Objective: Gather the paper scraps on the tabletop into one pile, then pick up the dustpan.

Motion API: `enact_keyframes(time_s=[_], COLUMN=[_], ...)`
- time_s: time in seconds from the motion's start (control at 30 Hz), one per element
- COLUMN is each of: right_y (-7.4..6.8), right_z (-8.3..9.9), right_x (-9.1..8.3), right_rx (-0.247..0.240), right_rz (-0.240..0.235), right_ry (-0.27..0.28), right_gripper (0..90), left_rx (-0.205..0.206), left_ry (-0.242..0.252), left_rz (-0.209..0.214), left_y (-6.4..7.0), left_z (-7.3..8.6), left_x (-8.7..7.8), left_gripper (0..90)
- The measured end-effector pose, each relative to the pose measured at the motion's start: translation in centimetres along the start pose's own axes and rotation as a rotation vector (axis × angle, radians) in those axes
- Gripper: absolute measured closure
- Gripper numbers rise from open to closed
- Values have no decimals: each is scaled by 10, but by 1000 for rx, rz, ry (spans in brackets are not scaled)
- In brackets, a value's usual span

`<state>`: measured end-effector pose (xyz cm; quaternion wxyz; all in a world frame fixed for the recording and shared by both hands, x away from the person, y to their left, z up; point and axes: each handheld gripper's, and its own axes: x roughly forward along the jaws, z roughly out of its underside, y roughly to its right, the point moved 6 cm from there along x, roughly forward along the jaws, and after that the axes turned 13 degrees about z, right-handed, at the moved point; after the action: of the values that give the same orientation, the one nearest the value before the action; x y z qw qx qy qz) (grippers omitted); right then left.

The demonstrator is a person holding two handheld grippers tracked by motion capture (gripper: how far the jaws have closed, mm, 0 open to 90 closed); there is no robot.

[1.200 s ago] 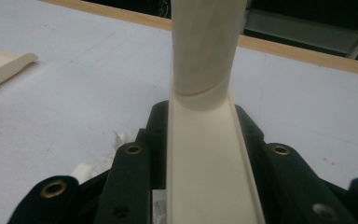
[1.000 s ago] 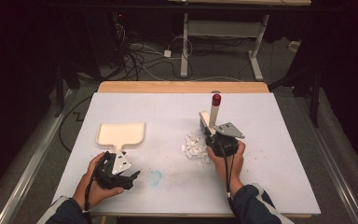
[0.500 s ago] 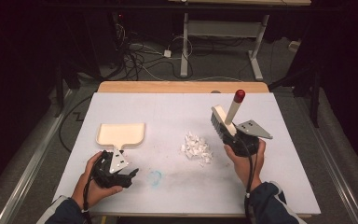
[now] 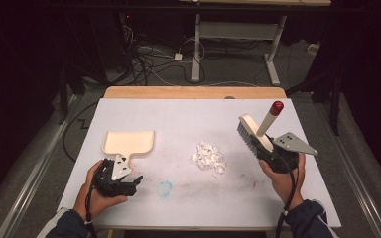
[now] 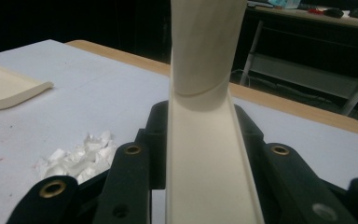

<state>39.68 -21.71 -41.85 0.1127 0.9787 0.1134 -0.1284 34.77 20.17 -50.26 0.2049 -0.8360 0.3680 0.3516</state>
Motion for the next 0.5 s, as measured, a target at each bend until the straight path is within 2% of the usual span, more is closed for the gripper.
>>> enact_keyframes(time_s=[0.1, 0.17, 0.37, 0.5], right_y=[2, 4, 5, 6], right_z=[0, 0, 1, 2], right_x=[-3, -2, 0, 1], right_rx=[-16, -8, -9, -9], right_rz=[8, 7, 9, 7], right_ry=[3, 0, -16, -22], right_gripper=[676, 676, 676, 676], left_rx=[-41, -58, -84, -119], left_ry=[-2, -1, -7, -3], left_rz=[5, 5, -4, -13], left_y=[-4, -6, -12, -19], left_z=[4, 6, 12, 14], left_x=[-1, -2, -4, -3], left_gripper=[192, 192, 192, 192])
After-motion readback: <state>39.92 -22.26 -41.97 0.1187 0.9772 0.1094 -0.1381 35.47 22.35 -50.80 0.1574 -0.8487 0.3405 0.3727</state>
